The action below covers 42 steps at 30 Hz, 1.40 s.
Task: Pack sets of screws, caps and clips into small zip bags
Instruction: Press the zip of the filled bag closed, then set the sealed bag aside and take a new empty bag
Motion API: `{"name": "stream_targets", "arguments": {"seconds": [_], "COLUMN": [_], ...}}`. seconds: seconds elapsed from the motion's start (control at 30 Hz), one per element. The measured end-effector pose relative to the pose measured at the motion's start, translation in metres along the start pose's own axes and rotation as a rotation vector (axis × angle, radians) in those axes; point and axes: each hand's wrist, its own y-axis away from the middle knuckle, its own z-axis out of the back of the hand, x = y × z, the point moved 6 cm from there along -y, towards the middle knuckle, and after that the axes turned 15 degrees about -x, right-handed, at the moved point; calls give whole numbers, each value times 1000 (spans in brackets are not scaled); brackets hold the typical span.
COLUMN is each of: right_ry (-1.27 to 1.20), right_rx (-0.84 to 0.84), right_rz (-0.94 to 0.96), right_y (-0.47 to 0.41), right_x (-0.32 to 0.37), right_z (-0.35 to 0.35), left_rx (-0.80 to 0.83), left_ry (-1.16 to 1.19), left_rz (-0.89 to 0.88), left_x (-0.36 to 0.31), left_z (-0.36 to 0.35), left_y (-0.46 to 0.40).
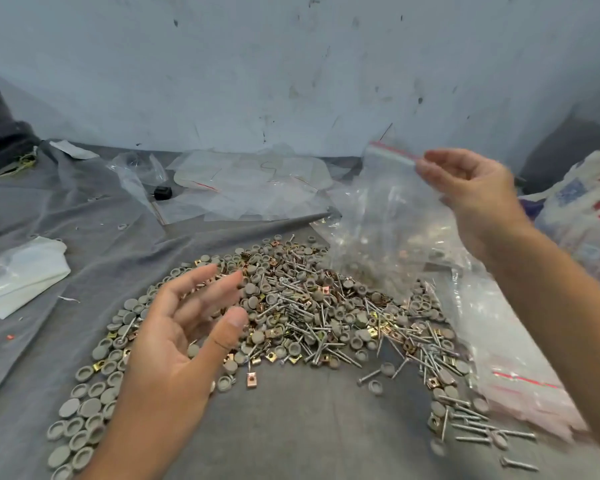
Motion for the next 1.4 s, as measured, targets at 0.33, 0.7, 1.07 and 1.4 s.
{"name": "stream_targets", "arguments": {"seconds": [0.33, 0.7, 1.07, 1.4], "right_ry": [332, 1251, 691, 141], "right_rx": [-330, 528, 95, 421], "right_rz": [-566, 115, 178, 35], "right_y": [-72, 66, 73, 185], "right_x": [-135, -114, -15, -24], "right_z": [131, 177, 123, -48], "left_rx": [66, 31, 134, 255], "left_ry": [-199, -251, -284, -93], "left_rz": [-3, 1, 6, 91], "left_x": [-3, 0, 11, 5], "left_z": [-5, -8, -22, -41], "left_y": [13, 16, 22, 35]}}
